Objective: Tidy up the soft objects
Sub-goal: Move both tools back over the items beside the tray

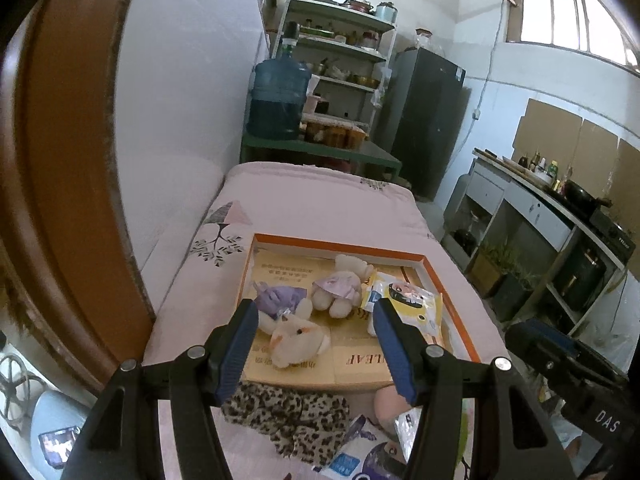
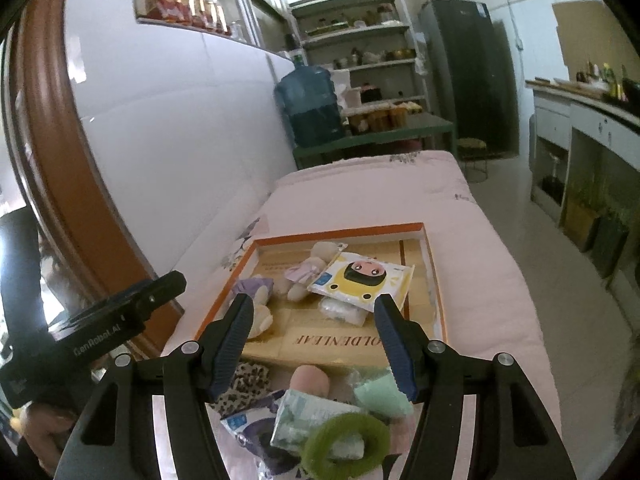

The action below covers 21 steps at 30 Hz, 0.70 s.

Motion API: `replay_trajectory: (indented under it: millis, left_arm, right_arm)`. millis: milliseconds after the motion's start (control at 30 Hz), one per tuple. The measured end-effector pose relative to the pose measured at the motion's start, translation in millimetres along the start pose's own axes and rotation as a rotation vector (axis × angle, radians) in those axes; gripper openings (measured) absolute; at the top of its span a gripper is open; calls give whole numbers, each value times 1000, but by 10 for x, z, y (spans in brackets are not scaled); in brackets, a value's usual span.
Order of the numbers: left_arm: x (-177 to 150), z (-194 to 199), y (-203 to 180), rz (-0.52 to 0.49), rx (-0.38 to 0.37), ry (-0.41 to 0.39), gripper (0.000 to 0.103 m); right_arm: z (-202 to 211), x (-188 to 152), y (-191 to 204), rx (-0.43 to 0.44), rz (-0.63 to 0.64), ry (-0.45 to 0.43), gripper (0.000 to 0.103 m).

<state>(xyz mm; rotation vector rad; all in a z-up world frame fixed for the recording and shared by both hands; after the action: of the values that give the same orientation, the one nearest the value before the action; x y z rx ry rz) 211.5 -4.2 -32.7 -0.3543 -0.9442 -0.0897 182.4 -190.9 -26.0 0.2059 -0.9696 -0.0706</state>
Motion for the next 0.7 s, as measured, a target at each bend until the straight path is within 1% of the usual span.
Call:
replay_trajectory:
  millis: [333,467,700]
  left_arm:
    - [-239,208,19,4,13,-2,59]
    - [-320,276,25,7,15,-3,59]
    - [-482,386,28,0,23,-21,60]
  right_arm:
    - [228,-204,145,-7,50,-21,65]
    - [297,-334,176,10,58,-9,65]
    - [292,-578,144,1,65,35,65]
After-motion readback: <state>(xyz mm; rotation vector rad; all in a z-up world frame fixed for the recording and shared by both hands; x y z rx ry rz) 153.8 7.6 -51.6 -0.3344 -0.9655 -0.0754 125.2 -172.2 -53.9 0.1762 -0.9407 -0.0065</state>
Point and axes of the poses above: each gripper's, at about its wrist camera, not at the fingertips, and z roughly against the way its jaws point, y to its left, x to its top, the point moved 6 cm from there along -z, roughly the way its jaws point, and after that the axes turned 6 degrees about -x, right-handed, at the moved point
